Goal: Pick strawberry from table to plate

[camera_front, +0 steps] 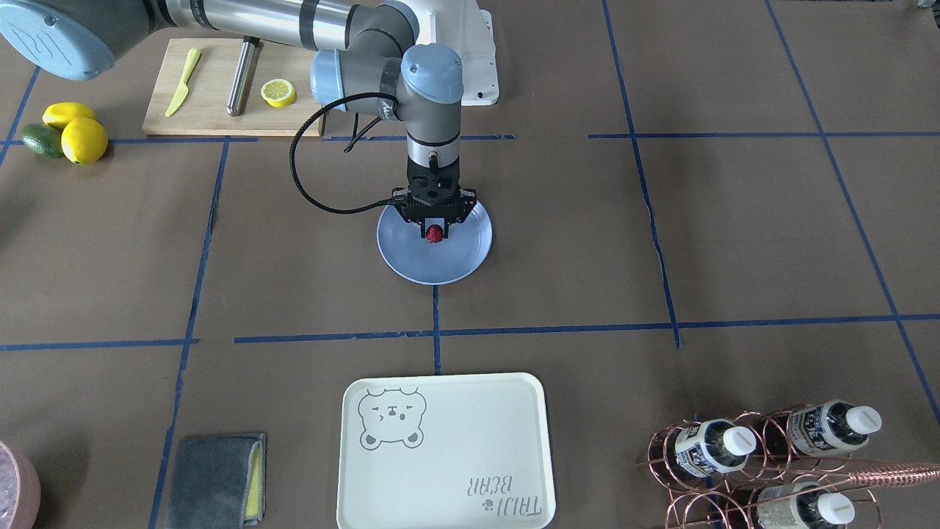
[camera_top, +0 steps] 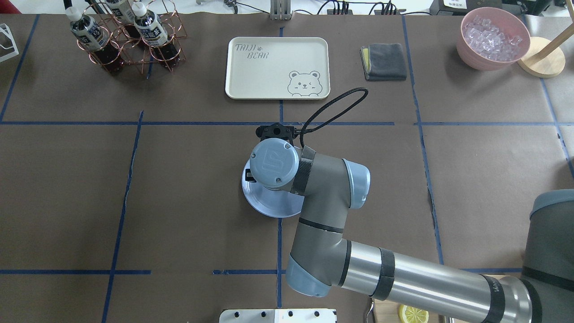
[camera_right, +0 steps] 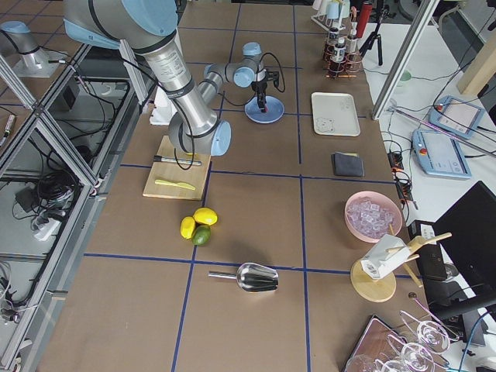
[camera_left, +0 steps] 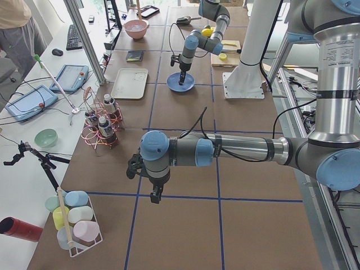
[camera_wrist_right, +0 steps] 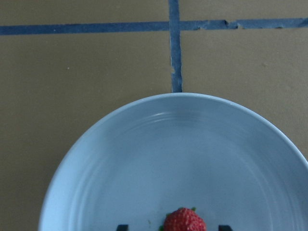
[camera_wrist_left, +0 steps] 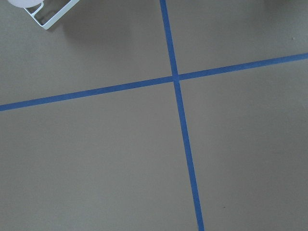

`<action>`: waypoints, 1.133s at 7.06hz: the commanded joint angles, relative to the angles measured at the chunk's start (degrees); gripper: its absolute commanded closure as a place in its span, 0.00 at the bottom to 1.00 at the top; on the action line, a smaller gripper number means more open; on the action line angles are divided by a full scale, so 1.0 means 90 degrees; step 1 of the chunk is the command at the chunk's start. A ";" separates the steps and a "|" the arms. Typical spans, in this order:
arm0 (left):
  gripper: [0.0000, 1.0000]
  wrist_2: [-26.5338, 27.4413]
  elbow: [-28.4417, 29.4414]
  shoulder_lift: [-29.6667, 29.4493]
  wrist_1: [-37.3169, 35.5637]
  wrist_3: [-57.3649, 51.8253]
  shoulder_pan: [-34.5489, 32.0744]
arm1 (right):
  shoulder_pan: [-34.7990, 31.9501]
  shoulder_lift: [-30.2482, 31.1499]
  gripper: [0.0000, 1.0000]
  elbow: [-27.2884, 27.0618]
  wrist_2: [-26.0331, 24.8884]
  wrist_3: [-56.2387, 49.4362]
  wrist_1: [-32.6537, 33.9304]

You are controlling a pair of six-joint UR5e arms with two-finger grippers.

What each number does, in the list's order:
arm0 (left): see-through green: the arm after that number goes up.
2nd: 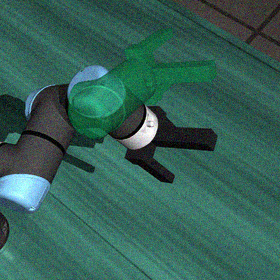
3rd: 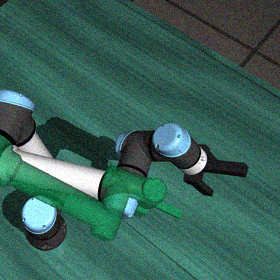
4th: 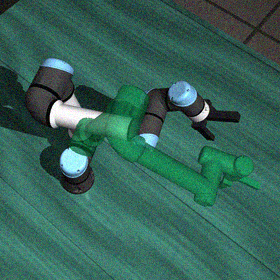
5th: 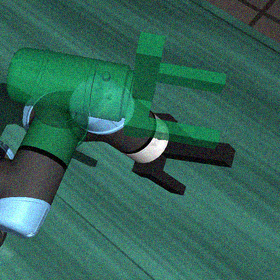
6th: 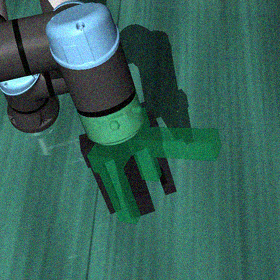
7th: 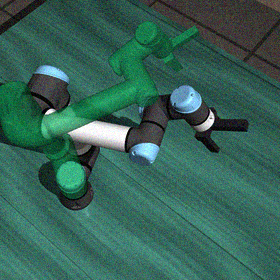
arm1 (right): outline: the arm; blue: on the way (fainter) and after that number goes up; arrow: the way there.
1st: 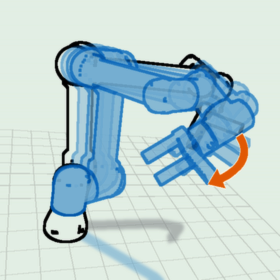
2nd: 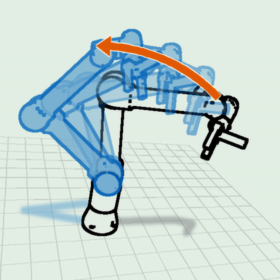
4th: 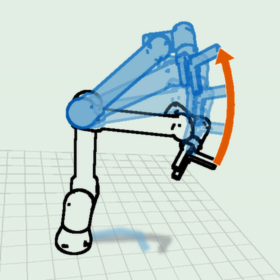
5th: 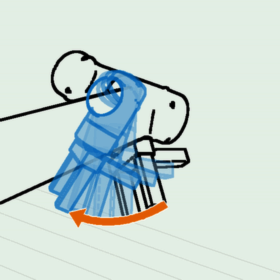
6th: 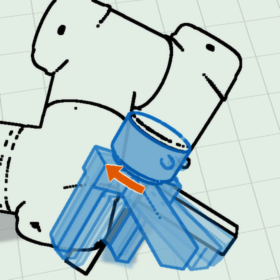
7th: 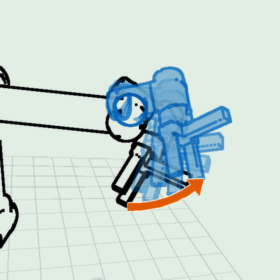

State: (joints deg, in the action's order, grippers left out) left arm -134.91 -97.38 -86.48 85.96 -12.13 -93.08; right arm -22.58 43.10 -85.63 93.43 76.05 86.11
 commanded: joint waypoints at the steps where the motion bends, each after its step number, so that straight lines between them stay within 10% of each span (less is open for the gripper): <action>1: 0.00 0.0000 0.0000 0.0010 0.0000 0.0000 0.0000 | -0.0835 0.0316 0.00 -0.0561 0.0833 -0.0526 0.0041; 4: 0.00 0.0010 0.0010 0.0009 -0.0019 -0.0019 0.0010 | -0.3381 0.1661 0.00 -0.0974 0.2602 -0.3798 0.0041; 8: 0.00 0.0029 0.0019 0.0019 -0.0039 -0.0029 0.0059 | -0.6304 0.3341 0.00 -0.0078 0.3581 -0.8160 -0.0036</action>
State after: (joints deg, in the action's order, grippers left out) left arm -134.63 -97.20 -86.34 85.68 -12.38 -92.60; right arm -71.97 68.71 -89.57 122.26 11.80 86.19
